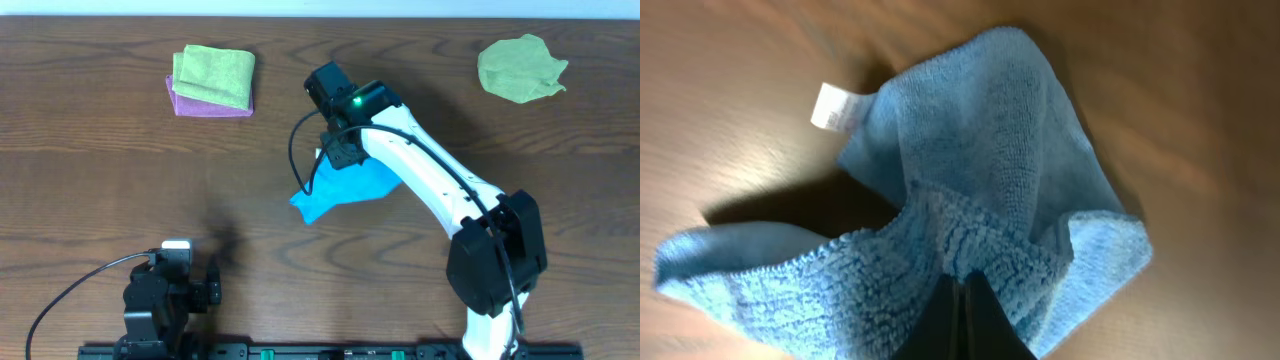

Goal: Fold the cloth

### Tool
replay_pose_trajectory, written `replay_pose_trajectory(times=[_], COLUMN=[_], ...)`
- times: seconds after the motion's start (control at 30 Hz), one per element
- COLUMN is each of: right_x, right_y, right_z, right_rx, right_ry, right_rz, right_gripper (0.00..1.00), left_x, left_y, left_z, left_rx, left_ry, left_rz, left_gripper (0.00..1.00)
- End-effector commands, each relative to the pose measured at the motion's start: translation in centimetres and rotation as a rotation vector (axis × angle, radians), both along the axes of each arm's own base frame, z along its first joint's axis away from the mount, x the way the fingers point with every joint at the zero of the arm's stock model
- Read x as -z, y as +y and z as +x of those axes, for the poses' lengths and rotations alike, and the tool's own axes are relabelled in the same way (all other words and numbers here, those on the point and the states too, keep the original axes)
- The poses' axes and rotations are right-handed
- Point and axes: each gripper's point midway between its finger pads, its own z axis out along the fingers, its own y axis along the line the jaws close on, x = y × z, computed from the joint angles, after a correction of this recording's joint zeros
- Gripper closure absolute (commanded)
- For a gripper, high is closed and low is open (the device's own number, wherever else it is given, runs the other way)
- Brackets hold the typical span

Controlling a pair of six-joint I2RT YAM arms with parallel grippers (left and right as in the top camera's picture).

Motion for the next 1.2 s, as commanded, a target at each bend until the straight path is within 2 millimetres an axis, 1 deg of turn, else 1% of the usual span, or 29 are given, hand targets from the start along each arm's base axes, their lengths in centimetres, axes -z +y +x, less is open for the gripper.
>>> replay_pose_trajectory(times=[0.0, 0.07, 0.13, 0.27, 0.3, 0.33, 0.4, 0.47, 0.53, 0.6, 0.63, 0.67, 0.8, 0.97, 1.17], right_x=[-0.9, -0.4, 0.0, 0.7, 0.8, 0.9, 1.0, 1.2, 1.6, 1.9, 2.0, 2.0, 2.0, 2.4, 2.4], right_y=[-1.6, -2.9, -4.7, -8.7, -9.4, -10.1, -10.5, -10.1, -9.2, -8.3, -7.9, -7.7, -6.7, -4.6, -2.8], right_z=[-0.1, -0.8, -1.9, -4.7, -5.2, -5.6, -5.6, -4.9, -4.0, -3.2, -2.7, -2.2, -1.0, 0.2, 1.2], right_rx=[0.106, 0.163, 0.246, 0.398, 0.424, 0.44, 0.44, 0.42, 0.365, 0.34, 0.335, 0.336, 0.326, 0.301, 0.296], right_ry=[-0.037, -0.018, 0.012, 0.082, 0.092, 0.097, 0.093, 0.074, 0.065, 0.051, 0.033, 0.016, -0.026, -0.042, -0.059], right_rz=[-0.045, -0.084, -0.141, -0.275, -0.304, -0.327, -0.346, -0.326, -0.284, -0.238, -0.221, -0.207, -0.16, -0.049, 0.045], right_gripper=[0.98, 0.99, 0.99, 0.69, 0.65, 0.63, 0.6, 0.57, 0.53, 0.53, 0.51, 0.46, 0.4, 0.41, 0.42], left_x=[0.5, 0.5, 0.5, 0.5, 0.5, 0.5, 0.5, 0.5, 0.5, 0.5, 0.5, 0.5, 0.5, 0.5, 0.5], left_y=[-0.4, -0.4, -0.4, -0.4, -0.4, -0.4, -0.4, -0.4, -0.4, -0.4, -0.4, -0.4, -0.4, -0.4, -0.4], left_z=[-0.3, -0.3, -0.3, -0.3, -0.3, -0.3, -0.3, -0.3, -0.3, -0.3, -0.3, -0.3, -0.3, -0.3, -0.3], left_rx=[0.028, 0.028, 0.028, 0.028, 0.028, 0.028, 0.028, 0.028, 0.028, 0.028, 0.028, 0.028, 0.028, 0.028, 0.028], left_ry=[0.017, 0.017, 0.017, 0.017, 0.017, 0.017, 0.017, 0.016, 0.016, 0.016, 0.016, 0.016, 0.016, 0.016, 0.016], left_rz=[-0.003, -0.003, -0.003, -0.003, -0.003, -0.003, -0.003, -0.003, -0.003, -0.003, -0.003, -0.003, -0.003, -0.003, -0.003], left_gripper=[0.05, 0.05, 0.05, 0.05, 0.05, 0.05, 0.05, 0.05, 0.05, 0.05, 0.05, 0.05, 0.05, 0.05, 0.05])
